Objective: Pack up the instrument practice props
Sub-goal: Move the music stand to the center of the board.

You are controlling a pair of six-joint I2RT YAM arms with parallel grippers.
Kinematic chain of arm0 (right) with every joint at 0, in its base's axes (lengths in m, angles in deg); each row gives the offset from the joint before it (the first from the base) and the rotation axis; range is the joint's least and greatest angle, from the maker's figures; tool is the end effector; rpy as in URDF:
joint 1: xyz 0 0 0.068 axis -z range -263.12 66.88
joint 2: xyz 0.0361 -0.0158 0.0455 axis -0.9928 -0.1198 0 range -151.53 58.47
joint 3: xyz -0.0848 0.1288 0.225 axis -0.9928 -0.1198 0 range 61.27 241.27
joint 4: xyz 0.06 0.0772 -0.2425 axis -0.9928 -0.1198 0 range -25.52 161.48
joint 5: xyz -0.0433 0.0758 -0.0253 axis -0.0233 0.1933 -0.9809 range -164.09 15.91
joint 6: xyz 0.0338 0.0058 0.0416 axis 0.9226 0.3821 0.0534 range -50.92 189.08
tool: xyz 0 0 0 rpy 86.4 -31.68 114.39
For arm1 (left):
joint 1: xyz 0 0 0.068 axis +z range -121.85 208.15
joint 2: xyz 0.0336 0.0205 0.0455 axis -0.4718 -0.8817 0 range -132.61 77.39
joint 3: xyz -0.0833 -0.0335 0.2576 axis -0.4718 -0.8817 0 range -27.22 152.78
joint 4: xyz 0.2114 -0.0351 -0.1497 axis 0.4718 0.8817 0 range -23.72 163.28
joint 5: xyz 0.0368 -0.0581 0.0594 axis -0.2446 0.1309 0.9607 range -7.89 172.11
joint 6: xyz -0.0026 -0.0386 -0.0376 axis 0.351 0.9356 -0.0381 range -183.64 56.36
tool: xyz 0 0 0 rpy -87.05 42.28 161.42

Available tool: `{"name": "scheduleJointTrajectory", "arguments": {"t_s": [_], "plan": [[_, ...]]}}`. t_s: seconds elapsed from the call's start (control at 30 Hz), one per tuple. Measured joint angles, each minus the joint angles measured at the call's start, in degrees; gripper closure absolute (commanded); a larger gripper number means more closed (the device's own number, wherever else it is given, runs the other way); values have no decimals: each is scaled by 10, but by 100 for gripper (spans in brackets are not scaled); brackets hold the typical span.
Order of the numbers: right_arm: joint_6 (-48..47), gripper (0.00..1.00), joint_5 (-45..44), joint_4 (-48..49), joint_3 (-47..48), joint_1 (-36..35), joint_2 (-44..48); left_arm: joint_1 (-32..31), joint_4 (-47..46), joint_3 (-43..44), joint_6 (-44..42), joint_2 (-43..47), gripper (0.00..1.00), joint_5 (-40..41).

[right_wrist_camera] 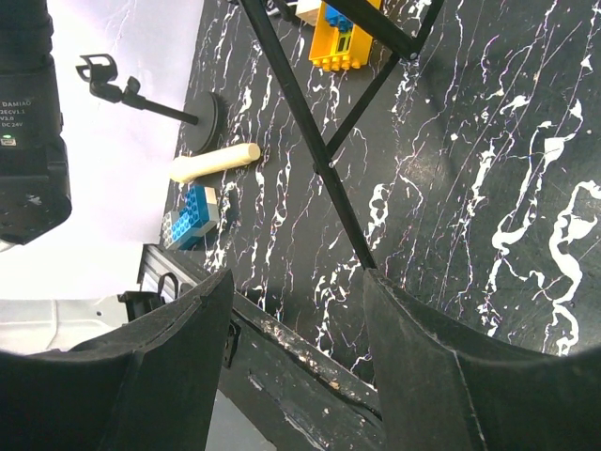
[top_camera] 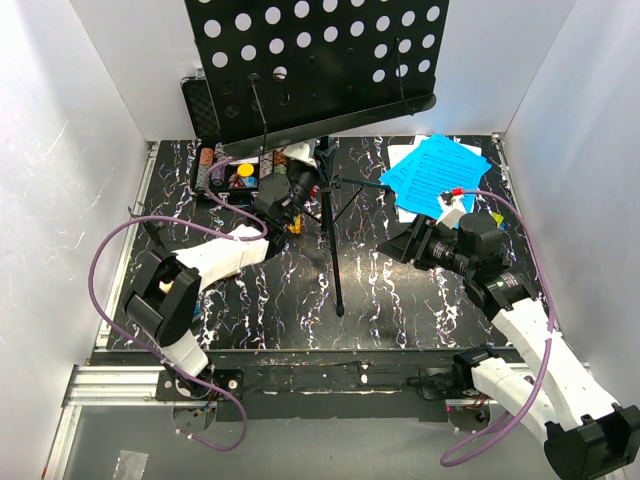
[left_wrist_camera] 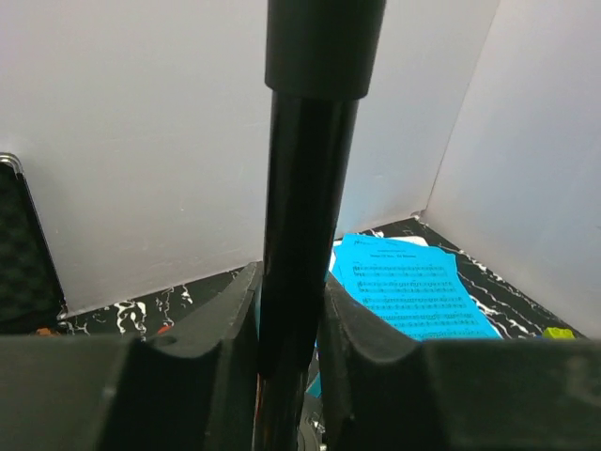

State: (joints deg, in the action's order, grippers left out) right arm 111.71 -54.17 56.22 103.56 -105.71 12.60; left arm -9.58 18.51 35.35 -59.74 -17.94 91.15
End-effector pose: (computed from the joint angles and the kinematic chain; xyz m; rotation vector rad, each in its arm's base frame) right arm 0.1672 0.0828 0.3128 0.1016 2.0335 1.0777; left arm 0.3106 -0.2332 0.3224 0.2544 1.3054 -0.5150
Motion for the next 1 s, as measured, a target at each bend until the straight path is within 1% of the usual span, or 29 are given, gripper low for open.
{"name": "scheduleJointTrajectory", "arguments": {"t_s": [0.1, 0.13, 0.33, 0.53, 0.77, 1.0], "plan": [[-1, 35, 0, 0, 0, 0, 1, 0, 2, 5, -23, -5, 99, -10], [-3, 35, 0, 0, 0, 0, 1, 0, 2, 9, -23, -9, 100, -13], [-12, 35, 0, -6, -7, -3, 5, 1, 3, 13, -26, -14, 100, -33], [-29, 35, -2, -24, -8, -4, 5, 9, 10, 6, -19, -3, 100, -73], [-42, 35, 0, -31, -3, -4, -23, 12, 10, -33, -7, 33, 100, -111], [-50, 35, 0, -31, 8, -4, -25, 12, 29, -65, 4, 76, 100, -147]]}}
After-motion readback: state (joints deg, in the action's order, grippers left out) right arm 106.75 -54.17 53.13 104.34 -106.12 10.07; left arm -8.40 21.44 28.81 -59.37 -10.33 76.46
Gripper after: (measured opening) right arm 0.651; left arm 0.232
